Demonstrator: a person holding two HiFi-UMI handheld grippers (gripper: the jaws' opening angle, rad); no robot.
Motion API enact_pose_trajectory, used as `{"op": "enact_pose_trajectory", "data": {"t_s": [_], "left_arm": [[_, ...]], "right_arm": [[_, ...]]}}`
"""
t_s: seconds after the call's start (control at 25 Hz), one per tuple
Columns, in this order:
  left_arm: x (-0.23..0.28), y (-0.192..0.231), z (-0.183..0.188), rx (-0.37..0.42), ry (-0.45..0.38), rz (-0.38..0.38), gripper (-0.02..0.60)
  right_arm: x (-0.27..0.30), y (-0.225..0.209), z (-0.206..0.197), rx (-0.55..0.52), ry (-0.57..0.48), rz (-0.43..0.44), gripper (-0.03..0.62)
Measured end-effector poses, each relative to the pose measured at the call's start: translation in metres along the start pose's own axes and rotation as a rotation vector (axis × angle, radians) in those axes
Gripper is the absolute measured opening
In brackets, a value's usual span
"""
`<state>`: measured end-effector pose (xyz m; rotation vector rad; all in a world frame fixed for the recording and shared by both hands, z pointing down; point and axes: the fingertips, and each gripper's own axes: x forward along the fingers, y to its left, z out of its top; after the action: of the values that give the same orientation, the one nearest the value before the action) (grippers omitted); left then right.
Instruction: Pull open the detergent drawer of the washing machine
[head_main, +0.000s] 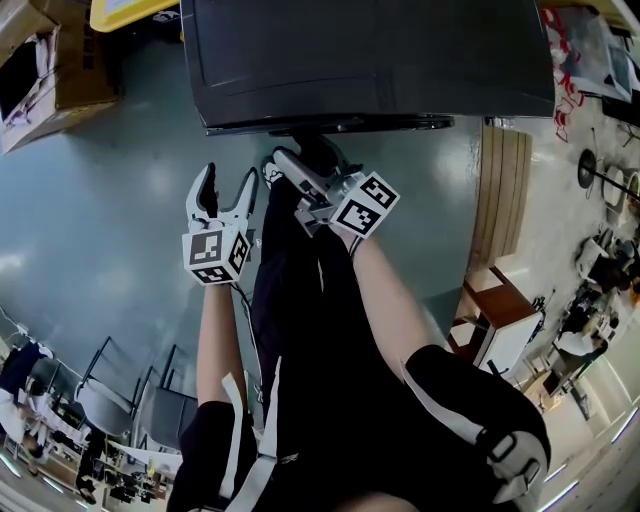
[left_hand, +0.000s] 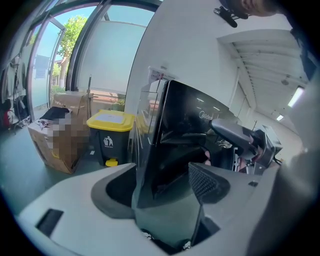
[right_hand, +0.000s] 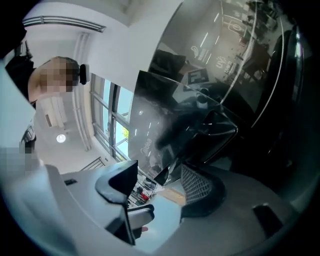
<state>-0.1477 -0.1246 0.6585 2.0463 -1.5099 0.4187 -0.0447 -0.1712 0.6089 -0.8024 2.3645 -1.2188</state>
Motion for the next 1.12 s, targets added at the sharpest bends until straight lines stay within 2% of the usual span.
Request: {"op": "enact_pose_trajectory", "data": {"t_s": [0.24,0.4,0.48,0.6,1.12], "left_arm": [[0.004,0.001,-0.003,-0.005,0.007,-0.003,0.334],[0.004,-0.001,-0.005,0.007,0.013,-0.008,0.334],[0.004,0.000,-0.005,0.006,0.014,-0.008,0.334],[0.005,0.003,-0.004,-0.002,0.009,-0.007,0.334],[0.012,-0.002,0.002,0.001,-0.003,-0.015,0.334]], "right_arm": [[0.012,0.003,0.019,0.143,-0.131,0.077,0.270],[0.012,0.005,0.030,0.219,-0.209,0.124,0.311],[0.012,0.004,0.030,0.215,-0.208,0.140,0.276],[0.013,0.006,0.026,0.198,-0.179,0.157,0.259],[0.011,0.004,0.021,0.178,-0.156,0.128,0.236]]}}
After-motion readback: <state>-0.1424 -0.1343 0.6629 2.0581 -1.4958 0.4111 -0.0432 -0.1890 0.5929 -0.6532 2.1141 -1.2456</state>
